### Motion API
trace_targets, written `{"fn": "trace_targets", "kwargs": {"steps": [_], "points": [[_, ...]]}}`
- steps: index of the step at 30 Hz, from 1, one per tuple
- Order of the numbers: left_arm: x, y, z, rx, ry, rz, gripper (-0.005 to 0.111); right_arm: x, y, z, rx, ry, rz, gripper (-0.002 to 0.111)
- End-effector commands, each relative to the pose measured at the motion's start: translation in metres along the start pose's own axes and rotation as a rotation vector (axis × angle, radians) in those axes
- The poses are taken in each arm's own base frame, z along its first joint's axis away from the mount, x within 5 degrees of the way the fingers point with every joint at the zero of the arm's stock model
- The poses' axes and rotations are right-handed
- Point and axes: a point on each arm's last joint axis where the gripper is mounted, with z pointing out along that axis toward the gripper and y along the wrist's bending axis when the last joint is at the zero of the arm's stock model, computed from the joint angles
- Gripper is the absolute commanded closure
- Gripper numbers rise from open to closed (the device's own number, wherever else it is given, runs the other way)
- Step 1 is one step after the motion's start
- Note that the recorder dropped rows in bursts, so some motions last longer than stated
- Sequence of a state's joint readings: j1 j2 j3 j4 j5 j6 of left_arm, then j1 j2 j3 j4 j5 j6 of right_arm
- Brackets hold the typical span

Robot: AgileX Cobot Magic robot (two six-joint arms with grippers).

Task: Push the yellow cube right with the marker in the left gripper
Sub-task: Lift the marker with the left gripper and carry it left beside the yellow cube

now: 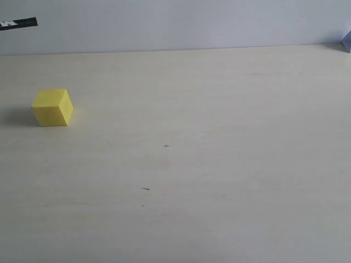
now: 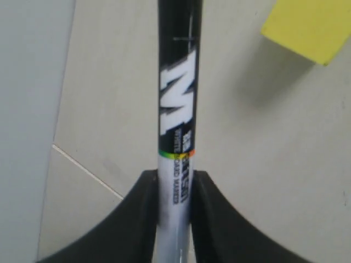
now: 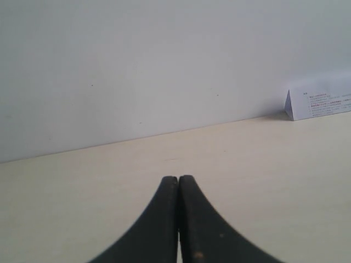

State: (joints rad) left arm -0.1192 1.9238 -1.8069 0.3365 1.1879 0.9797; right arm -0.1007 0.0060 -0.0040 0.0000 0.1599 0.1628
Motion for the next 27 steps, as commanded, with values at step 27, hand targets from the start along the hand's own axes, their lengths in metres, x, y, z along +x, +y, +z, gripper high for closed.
{"fn": "trace_targets", "kwargs": {"steps": [27], "points": [[0.097,-0.003,0.159,0.239,-0.109,0.337,0.107,0.0,0.0,0.0,0.001,-0.012,-0.001,0.108]]}}
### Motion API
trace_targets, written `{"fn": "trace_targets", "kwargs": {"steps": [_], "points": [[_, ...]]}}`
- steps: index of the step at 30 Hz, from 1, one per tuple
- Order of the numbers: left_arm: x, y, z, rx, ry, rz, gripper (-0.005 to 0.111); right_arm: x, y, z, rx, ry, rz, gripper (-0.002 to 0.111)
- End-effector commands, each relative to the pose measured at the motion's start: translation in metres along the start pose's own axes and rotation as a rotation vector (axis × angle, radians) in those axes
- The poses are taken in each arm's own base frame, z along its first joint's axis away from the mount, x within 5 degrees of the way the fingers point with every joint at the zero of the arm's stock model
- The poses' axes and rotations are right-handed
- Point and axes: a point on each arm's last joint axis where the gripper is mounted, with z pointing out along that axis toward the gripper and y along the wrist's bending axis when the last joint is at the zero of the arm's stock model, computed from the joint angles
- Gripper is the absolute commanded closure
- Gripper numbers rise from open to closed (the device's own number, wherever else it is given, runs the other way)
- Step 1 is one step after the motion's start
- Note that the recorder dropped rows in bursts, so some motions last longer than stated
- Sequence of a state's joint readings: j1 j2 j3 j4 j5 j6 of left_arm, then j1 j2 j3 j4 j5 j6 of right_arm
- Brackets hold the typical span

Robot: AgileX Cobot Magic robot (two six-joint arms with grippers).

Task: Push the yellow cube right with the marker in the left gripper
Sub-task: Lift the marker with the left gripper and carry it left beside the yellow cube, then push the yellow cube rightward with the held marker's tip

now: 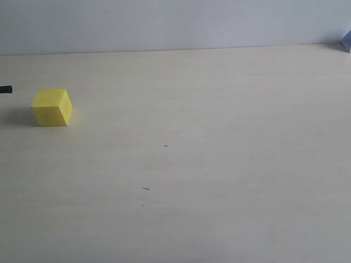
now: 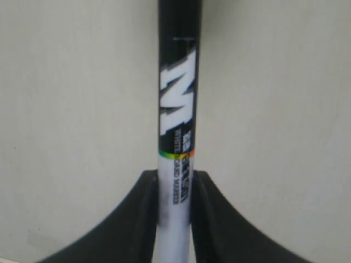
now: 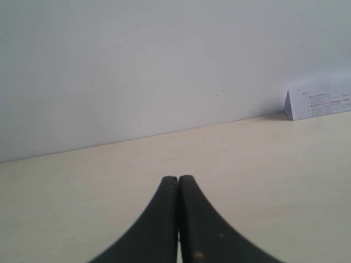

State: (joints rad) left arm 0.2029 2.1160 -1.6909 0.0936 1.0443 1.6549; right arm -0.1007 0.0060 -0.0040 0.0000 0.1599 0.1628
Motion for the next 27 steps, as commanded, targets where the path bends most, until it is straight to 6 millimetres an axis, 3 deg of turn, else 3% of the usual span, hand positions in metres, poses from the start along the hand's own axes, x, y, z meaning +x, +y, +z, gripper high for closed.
{"fn": "trace_targets", "kwargs": {"steps": [1,11,20,23,27], "points": [[0.01,0.004,0.023,-0.027,-0.01,0.016,0.107,0.0,0.0,0.0,0.001,-0.012,-0.001,0.108],[0.005,0.007,0.057,0.019,-0.078,0.007,0.107,0.0,0.0,0.0,0.001,-0.012,-0.001,0.108],[-0.008,0.011,0.058,0.048,-0.118,0.017,0.107,0.0,0.0,0.0,0.001,-0.012,-0.001,0.108],[-0.024,0.012,0.056,0.058,-0.125,0.052,0.107,0.0,0.0,0.0,0.001,-0.012,-0.001,0.108],[-0.059,0.013,0.053,0.07,-0.138,0.123,0.107,0.0,0.0,0.0,0.001,-0.012,-0.001,0.108]]}}
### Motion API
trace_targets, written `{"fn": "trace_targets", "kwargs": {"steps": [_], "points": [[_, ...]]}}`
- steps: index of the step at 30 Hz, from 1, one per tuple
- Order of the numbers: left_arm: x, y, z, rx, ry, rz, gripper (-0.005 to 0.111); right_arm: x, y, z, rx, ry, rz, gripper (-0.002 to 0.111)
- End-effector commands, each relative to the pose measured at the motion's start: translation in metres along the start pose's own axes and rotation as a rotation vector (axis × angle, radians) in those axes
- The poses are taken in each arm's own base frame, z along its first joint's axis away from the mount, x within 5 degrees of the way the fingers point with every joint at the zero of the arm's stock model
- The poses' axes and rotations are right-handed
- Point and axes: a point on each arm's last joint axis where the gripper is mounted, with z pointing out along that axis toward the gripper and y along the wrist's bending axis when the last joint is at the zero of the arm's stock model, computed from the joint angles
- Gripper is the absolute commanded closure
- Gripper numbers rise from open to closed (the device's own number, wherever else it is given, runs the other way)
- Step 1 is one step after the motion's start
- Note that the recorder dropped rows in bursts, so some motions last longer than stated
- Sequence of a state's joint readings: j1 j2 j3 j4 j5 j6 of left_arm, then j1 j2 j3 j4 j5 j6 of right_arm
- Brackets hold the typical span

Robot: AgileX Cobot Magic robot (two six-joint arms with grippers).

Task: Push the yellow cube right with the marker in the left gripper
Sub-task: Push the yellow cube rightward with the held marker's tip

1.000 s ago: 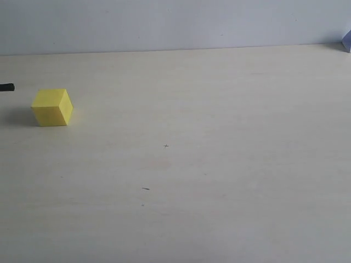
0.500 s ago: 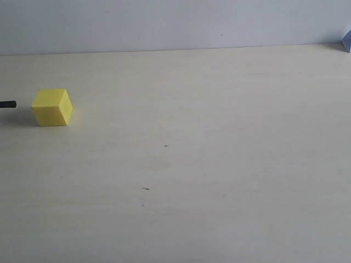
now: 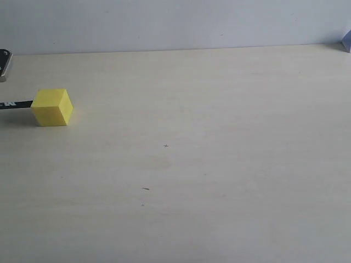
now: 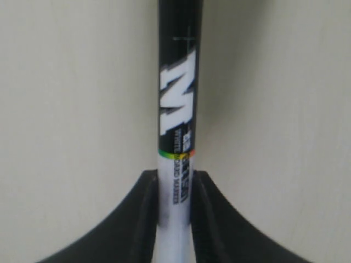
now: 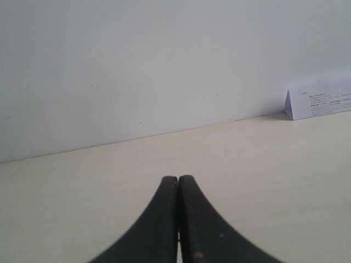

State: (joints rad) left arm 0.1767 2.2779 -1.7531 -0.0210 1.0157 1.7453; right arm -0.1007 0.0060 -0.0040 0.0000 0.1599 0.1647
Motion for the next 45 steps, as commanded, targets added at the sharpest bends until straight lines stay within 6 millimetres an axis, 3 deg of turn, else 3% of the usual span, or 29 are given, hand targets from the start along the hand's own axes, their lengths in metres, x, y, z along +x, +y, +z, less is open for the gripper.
{"fn": "trace_targets", "kwargs": {"steps": [1,6,12,19,23,29,31,38,42,45], "points": [[-0.043,0.004,-0.001,0.016,-0.027,0.081,0.107,0.0,0.0,0.0,0.001,-0.012,-0.002,0.108],[-0.057,0.01,-0.007,-0.011,-0.026,0.086,0.107,0.0,0.0,0.0,0.001,-0.012,-0.002,0.108],[-0.033,0.007,-0.018,0.064,0.027,0.009,0.107,0.0,0.0,0.0,0.001,-0.012,-0.002,0.108],[-0.031,0.002,-0.019,0.13,0.067,0.021,0.107,0.0,0.0,0.0,0.001,-0.012,-0.002,0.108],[-0.05,0.003,-0.019,0.128,0.055,0.055,0.107,0.0,0.0,0.0,0.001,-0.012,-0.002,0.108],[-0.112,0.002,-0.019,0.122,0.032,0.18,0.107,0.0,0.0,0.0,0.001,-0.012,-0.002,0.108],[-0.122,0.002,-0.019,0.109,0.049,0.216,0.107,0.0,0.0,0.0,0.001,-0.012,-0.002,0.108],[-0.105,0.003,-0.02,0.117,0.059,0.091,0.107,0.0,0.0,0.0,0.001,-0.012,-0.002,0.108],[-0.097,0.004,-0.02,0.109,0.079,-0.154,0.107,0.0,0.0,0.0,0.001,-0.012,-0.002,0.108],[-0.098,0.004,-0.02,0.106,0.085,-0.216,0.107,0.0,0.0,0.0,0.001,-0.012,-0.002,0.108]]}}
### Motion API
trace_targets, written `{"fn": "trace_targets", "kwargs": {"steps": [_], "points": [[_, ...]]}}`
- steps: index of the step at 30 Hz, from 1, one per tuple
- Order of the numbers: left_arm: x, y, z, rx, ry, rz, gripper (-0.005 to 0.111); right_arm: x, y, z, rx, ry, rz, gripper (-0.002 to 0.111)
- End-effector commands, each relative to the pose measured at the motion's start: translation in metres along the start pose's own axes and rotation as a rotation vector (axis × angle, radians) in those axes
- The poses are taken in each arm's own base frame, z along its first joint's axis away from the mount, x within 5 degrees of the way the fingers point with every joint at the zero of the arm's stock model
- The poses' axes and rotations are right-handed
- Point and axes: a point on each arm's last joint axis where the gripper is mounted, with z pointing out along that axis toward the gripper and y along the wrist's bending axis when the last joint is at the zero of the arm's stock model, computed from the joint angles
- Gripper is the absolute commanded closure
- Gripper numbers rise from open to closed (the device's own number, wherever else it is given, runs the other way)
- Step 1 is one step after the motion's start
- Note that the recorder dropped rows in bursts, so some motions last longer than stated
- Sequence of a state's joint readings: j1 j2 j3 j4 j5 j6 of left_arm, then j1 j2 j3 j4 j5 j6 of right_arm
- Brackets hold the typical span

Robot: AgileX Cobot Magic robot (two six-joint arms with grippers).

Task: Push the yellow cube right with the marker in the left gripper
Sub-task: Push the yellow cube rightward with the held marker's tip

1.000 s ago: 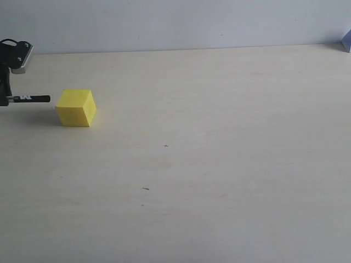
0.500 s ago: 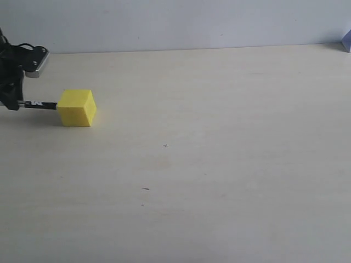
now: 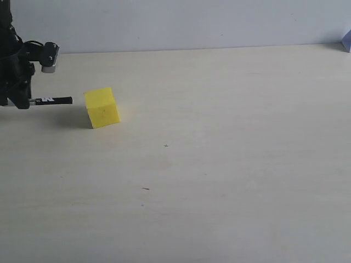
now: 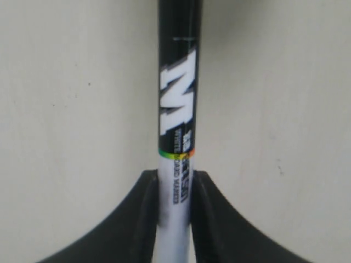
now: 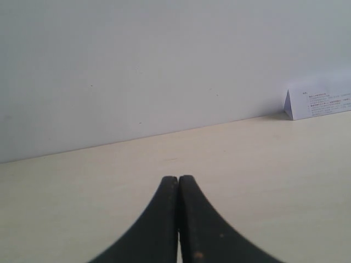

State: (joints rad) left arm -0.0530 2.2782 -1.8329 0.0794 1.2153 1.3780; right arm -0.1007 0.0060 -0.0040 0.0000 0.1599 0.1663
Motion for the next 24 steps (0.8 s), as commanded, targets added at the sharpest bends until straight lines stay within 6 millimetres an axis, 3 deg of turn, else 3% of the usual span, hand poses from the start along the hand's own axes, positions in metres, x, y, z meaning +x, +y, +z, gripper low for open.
{"fn": "trace_targets", "kwargs": {"steps": [1,6,14,17,20,22,24], "points": [[-0.004,0.0,-0.002,-0.002,0.0,-0.117,0.107,0.0,0.0,0.0,0.001,-0.012,-0.004,0.108],[-0.019,-0.009,0.006,0.031,0.011,-0.073,0.107,0.0,0.0,0.0,0.001,-0.012,-0.004,0.108],[-0.019,-0.017,0.017,0.073,0.042,0.011,0.107,0.0,0.0,0.0,0.001,-0.012,-0.004,0.108],[-0.036,-0.021,0.016,0.086,-0.017,0.061,0.107,0.0,0.0,0.0,0.001,-0.012,-0.004,0.108],[-0.065,-0.025,0.014,0.042,-0.029,0.124,0.107,0.0,0.0,0.0,0.001,-0.012,-0.004,0.108],[-0.068,-0.024,0.014,0.024,-0.034,0.131,0.107,0.0,0.0,0.0,0.001,-0.012,-0.004,0.108],[-0.056,-0.024,0.014,0.061,-0.024,0.074,0.107,0.0,0.0,0.0,0.001,-0.012,-0.004,0.108]]}}
